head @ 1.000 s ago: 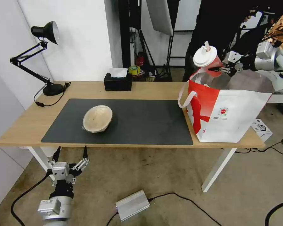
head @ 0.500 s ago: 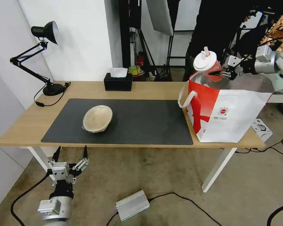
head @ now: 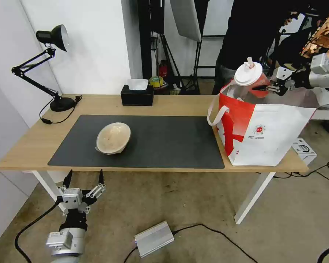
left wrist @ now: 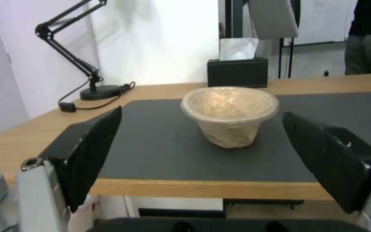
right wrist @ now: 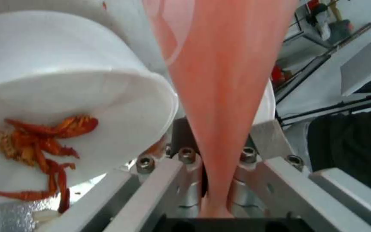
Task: Pick up the trash from the table and place it into the takeout bag.
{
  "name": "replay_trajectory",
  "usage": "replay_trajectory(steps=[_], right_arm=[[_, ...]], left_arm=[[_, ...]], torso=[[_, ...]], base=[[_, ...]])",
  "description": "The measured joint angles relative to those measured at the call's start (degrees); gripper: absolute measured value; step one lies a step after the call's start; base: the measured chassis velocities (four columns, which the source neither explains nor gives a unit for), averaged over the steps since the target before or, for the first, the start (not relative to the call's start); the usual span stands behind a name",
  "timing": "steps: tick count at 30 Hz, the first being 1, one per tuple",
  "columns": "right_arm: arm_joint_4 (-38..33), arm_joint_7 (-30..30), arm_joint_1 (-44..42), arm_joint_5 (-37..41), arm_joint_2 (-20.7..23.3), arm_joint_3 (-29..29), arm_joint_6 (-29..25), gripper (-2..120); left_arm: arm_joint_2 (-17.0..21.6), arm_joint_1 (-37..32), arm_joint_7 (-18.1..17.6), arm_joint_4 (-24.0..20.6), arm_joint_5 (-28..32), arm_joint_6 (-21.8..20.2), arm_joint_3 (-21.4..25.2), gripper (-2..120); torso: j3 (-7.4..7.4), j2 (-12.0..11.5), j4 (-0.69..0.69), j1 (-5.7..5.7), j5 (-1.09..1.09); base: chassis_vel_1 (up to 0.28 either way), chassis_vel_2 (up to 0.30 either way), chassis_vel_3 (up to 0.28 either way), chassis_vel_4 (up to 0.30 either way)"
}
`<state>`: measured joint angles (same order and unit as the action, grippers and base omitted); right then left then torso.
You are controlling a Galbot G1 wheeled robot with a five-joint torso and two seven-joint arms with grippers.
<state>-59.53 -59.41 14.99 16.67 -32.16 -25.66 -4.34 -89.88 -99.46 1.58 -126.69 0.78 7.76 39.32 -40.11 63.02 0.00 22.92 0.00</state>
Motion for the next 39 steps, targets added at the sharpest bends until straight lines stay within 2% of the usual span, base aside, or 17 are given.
replay_trajectory(steps=[26,29,30,33,34,39], right_arm=[[1.2,-1.7,-3.6,-1.9,2.6,3.1,-1.7,4],[1.3,-2.3,-3.5,-1.9,2.7,3.2,-1.8,17],[1.3,-2.3,-3.5,-1.9,2.7,3.2,-1.8,17],[1.3,-2.9,-3.4,-1.9,2.8,3.2,-1.8,32],[1.3,-2.9,-3.4,-1.9,2.8,3.2,-1.8,32],[1.3,-3.6,-3.0,-1.9,2.9,3.2,-1.8,50]], left_arm=[[-0.1,-0.8,0.1,-0.4,-0.1,0.2,-0.2,100],[-0.2,-0.9,0.1,-0.5,-0.1,0.3,-0.2,100],[-0.2,-0.9,0.1,-0.5,-0.1,0.3,-0.2,100],[-0.2,-1.0,0.1,-0.6,-0.1,0.3,-0.2,100],[-0.2,-1.0,0.1,-0.6,-0.1,0.3,-0.2,100],[-0.2,-1.1,0.1,-0.8,-0.1,0.4,-0.2,100]], torso=[[0.00,0.0,0.00,0.00,0.00],[0.00,0.0,0.00,0.00,0.00],[0.00,0.0,0.00,0.00,0.00],[0.00,0.0,0.00,0.00,0.00],[0.00,0.0,0.00,0.00,0.00],[0.00,0.0,0.00,0.00,0.00]], base=[[0.000,0.000,0.000,0.000],[0.000,0.000,0.000,0.000],[0.000,0.000,0.000,0.000],[0.000,0.000,0.000,0.000],[0.000,0.000,0.000,0.000],[0.000,0.000,0.000,0.000]])
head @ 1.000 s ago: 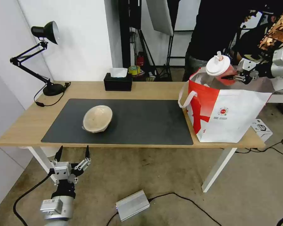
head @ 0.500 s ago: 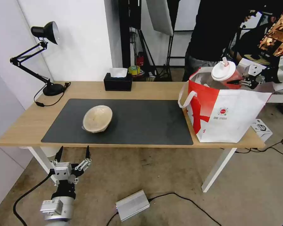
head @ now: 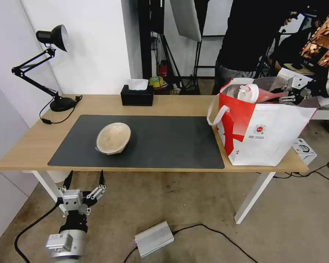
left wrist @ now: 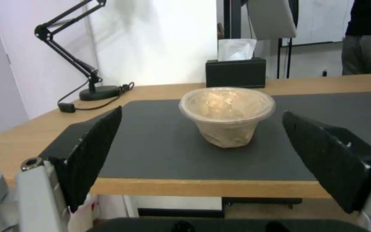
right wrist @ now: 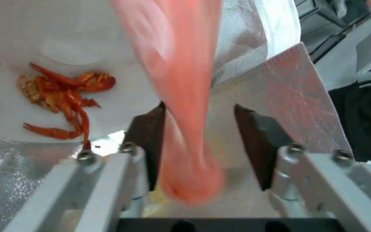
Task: Pick up the trash from the table and place it into the takeout bag.
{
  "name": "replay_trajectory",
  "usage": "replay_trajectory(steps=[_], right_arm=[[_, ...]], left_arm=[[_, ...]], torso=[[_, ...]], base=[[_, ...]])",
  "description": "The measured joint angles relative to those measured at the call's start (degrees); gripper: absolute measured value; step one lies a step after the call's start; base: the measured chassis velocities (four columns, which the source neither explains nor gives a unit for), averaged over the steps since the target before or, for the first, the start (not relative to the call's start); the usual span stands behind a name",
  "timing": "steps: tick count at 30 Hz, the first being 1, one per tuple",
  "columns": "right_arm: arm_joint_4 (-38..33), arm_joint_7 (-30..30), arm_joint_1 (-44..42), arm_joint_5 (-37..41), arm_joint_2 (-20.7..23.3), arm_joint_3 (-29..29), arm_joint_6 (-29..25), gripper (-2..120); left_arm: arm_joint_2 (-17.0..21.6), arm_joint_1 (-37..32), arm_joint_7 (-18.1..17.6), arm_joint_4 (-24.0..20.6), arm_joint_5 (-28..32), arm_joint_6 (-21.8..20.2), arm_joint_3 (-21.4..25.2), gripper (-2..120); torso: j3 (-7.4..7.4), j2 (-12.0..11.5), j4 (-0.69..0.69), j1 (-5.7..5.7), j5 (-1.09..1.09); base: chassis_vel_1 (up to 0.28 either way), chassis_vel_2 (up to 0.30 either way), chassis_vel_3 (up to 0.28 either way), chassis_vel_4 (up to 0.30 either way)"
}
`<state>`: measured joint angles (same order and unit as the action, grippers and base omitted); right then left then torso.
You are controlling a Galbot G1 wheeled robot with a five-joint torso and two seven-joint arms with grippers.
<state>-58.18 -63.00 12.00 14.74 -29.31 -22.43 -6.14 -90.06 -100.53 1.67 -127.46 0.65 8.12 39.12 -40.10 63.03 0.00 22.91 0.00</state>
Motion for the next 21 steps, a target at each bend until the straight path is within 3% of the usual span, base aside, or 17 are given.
replay_trajectory(steps=[6,21], right_arm=[[-0.1,-0.3,0.5,0.0,0.0,0.0,0.0,71],[-2.8,1.3,1.7,2.9,0.2,0.3,0.5,67]], left_arm=[[0.0,-0.1,0.0,-0.2,0.0,0.0,0.0,100],[0.0,-0.4,0.0,-0.8,0.0,0.1,0.1,100]], torso=[[0.00,0.0,0.00,0.00,0.00],[0.00,0.0,0.00,0.00,0.00]], base=[[0.000,0.000,0.000,0.000],[0.000,0.000,0.000,0.000]])
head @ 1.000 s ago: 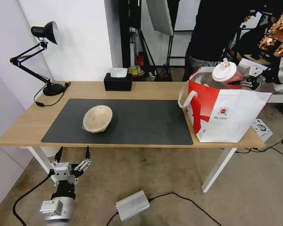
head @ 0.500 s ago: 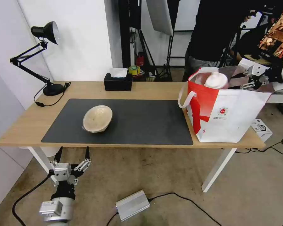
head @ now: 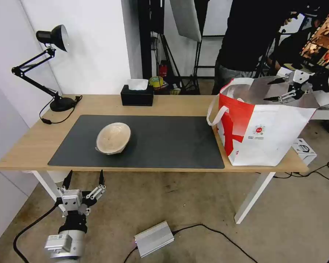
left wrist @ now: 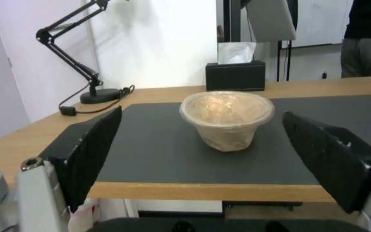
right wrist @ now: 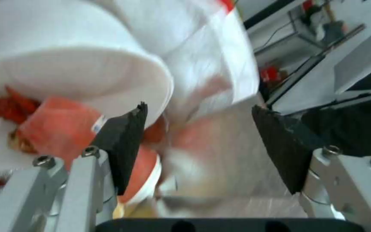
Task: Pick up the trash from the table and place it into the takeout bag.
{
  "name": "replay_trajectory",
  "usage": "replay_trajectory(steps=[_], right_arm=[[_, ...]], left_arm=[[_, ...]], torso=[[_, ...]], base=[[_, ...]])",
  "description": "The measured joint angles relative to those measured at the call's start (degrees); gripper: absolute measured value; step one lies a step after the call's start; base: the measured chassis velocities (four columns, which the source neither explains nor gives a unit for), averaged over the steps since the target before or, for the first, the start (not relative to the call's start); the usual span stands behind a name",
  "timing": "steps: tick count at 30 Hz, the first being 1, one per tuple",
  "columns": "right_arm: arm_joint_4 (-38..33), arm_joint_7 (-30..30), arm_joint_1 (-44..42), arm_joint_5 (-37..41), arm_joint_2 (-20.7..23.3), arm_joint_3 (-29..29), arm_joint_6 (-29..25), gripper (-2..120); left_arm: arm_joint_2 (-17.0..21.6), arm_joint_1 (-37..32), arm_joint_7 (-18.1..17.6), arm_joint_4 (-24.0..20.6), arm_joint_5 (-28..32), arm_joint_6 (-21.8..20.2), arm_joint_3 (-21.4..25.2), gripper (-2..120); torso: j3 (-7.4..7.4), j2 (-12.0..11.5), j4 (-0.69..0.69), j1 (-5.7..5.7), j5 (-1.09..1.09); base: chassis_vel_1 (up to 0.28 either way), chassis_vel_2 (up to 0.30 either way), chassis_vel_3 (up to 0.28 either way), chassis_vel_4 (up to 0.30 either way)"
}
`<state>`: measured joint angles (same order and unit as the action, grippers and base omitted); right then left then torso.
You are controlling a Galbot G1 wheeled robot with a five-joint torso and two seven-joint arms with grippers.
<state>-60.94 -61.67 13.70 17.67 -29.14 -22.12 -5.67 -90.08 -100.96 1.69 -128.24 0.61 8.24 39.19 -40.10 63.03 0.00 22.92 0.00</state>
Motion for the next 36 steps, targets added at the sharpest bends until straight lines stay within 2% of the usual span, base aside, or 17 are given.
replay_trajectory(steps=[11,16,20,21,25,26,30,31,33,35,36], right_arm=[[-3.5,2.8,1.2,4.8,0.4,0.7,2.3,62],[-7.5,5.9,0.0,10.4,1.4,1.6,4.8,61],[-14.1,14.3,-4.6,17.3,2.5,3.7,8.4,61],[-14.1,14.3,-4.6,17.3,2.5,3.7,8.4,61],[-21.8,27.4,-11.1,25.0,3.4,5.8,11.9,61],[-21.8,27.4,-11.1,25.0,3.4,5.8,11.9,61],[-29.8,40.8,-17.8,32.2,3.9,9.2,13.4,61],[-29.8,40.8,-17.8,32.2,3.9,9.2,13.4,61],[-32.5,45.7,-19.7,34.3,4.0,10.0,13.9,62],[-38.6,55.9,-24.2,37.7,4.0,13.2,16.1,68],[-38.6,55.9,-24.2,37.7,4.0,13.2,16.1,68]], left_arm=[[0.0,-0.1,0.0,-0.2,0.0,0.0,0.0,100],[0.1,-0.2,0.0,-0.3,0.0,0.0,0.2,100],[0.1,-0.1,0.0,-0.3,0.0,0.0,0.2,100],[0.1,-0.1,0.0,-0.3,0.0,0.0,0.2,100],[0.1,-0.1,0.0,-0.3,0.0,0.0,0.1,100],[0.1,-0.1,0.0,-0.3,0.0,0.0,0.1,100],[0.0,-0.2,0.0,-0.3,0.0,0.0,0.2,100],[0.0,-0.2,0.0,-0.3,0.0,0.0,0.2,100],[0.0,-0.3,0.0,-0.3,0.0,0.0,0.2,100],[-0.1,-0.3,0.0,-0.4,0.0,0.0,0.3,100],[-0.1,-0.3,0.0,-0.4,0.0,0.0,0.3,100]], torso=[[0.00,0.0,0.00,0.00,0.00],[0.00,0.0,0.00,0.00,0.00],[0.00,0.0,0.00,0.00,0.01],[0.00,0.0,0.00,0.00,0.01],[0.00,0.0,0.00,0.00,0.00],[0.00,0.0,0.00,0.00,0.00],[0.00,0.0,0.00,0.00,0.01],[0.00,0.0,0.00,0.00,0.01],[0.00,0.0,0.00,0.00,-0.01],[0.00,0.0,-0.01,0.00,0.02],[0.00,0.0,-0.01,0.00,0.02]], base=[[0.000,0.000,0.000,0.000],[0.000,0.000,0.000,0.000],[0.000,0.000,0.000,0.000],[0.000,0.000,0.000,0.000],[0.000,0.000,0.000,0.000],[0.000,0.000,0.000,0.000],[0.000,0.000,0.000,0.000],[0.000,0.000,0.000,0.000],[0.000,0.000,0.000,0.000],[0.000,0.000,0.000,0.000],[0.000,0.000,0.000,0.000]])
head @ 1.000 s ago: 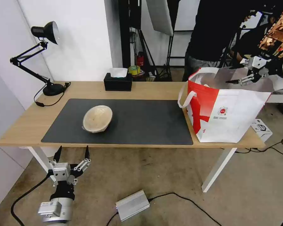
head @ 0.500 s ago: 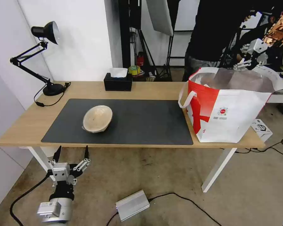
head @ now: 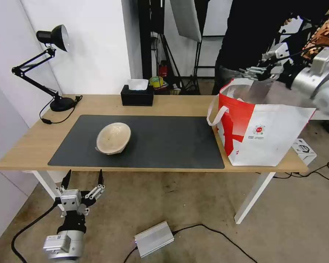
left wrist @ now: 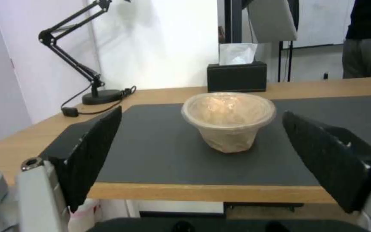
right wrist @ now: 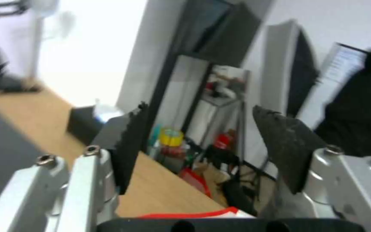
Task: Pick up the trash from the table and place it into the takeout bag.
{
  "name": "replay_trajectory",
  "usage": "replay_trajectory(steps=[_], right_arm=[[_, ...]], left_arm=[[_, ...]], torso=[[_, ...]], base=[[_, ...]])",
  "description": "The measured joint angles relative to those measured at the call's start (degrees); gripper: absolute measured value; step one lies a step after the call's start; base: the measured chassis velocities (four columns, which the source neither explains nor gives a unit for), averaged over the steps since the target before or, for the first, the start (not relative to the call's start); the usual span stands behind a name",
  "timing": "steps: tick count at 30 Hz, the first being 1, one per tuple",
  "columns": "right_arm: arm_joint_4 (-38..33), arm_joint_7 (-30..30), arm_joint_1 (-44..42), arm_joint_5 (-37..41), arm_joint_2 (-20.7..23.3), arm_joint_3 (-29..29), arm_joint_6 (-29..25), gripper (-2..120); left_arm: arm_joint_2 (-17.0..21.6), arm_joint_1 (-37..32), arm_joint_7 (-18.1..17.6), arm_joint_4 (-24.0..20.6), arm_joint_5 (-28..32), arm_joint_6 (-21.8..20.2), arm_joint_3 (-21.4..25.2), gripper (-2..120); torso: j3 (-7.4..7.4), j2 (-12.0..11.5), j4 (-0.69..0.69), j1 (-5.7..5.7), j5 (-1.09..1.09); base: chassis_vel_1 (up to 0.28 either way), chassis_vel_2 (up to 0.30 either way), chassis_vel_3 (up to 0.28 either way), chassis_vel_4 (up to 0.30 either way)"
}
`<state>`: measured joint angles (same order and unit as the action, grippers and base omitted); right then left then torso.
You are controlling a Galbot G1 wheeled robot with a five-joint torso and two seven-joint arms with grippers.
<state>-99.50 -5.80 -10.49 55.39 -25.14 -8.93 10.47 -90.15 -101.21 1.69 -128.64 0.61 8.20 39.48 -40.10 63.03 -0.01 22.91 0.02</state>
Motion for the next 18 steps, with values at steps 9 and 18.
replay_trajectory(steps=[9,18], right_arm=[[-10.7,19.1,-16.7,3.0,-2.1,13.9,3.4,82],[-19.1,31.5,-35.1,-4.6,-7.6,25.2,4.0,86]], left_arm=[[-0.1,0.0,0.0,-0.1,0.0,0.0,0.3,100],[-0.6,0.1,0.0,0.0,0.0,0.0,0.9,100]], torso=[[0.00,0.0,0.00,0.00,-0.02],[0.00,0.0,0.01,0.00,-0.02]], base=[[0.000,0.000,0.000,0.000],[0.000,0.000,0.000,0.000]])
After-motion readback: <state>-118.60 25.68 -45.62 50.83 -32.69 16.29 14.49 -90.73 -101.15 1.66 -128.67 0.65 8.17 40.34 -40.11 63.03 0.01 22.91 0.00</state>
